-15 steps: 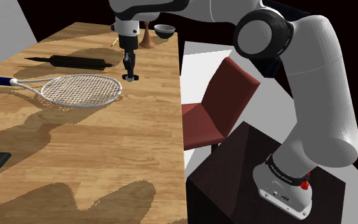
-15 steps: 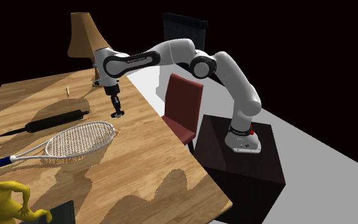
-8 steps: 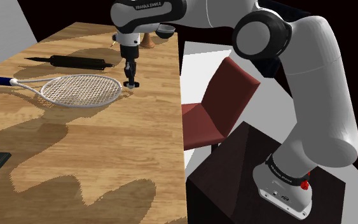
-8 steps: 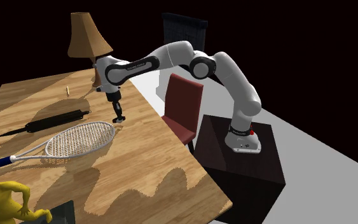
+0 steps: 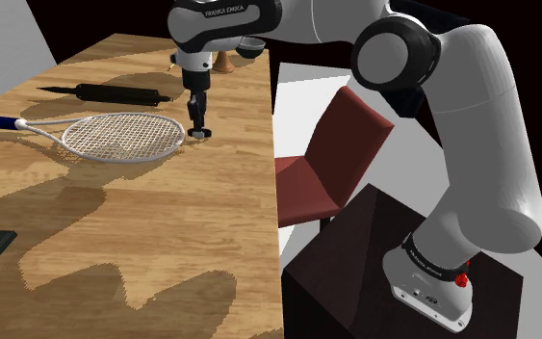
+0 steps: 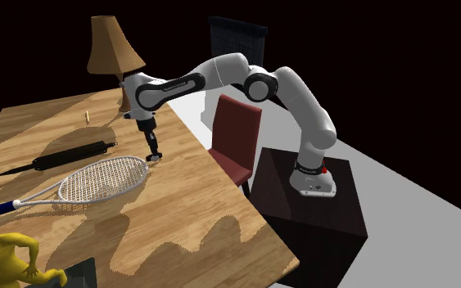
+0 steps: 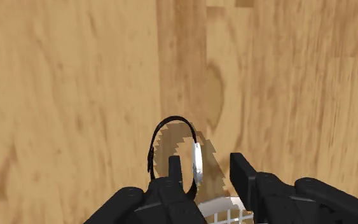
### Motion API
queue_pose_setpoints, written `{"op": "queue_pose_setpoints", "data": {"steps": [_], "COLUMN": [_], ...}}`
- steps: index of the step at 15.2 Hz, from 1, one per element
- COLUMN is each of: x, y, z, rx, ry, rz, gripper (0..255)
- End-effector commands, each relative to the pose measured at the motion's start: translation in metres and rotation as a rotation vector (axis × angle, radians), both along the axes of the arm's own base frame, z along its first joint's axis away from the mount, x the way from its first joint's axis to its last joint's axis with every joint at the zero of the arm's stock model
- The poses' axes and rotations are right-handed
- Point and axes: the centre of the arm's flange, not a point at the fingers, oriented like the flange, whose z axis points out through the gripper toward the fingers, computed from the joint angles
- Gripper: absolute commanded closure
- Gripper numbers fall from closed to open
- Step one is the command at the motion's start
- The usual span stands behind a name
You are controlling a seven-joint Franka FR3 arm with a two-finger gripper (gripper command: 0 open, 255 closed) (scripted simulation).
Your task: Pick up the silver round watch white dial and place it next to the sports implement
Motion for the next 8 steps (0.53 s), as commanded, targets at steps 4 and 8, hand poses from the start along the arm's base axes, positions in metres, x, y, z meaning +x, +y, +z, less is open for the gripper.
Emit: {"op": "queue_pose_setpoints", "data": {"steps": [4, 8], "x": [0.000, 0.006], "y": [0.000, -0.006], "z": [0.000, 0.039], "rx": [0.000, 0.000], "ry": [0.000, 0.000], "rz": [0.000, 0.000], "gripper": [0, 0]}}
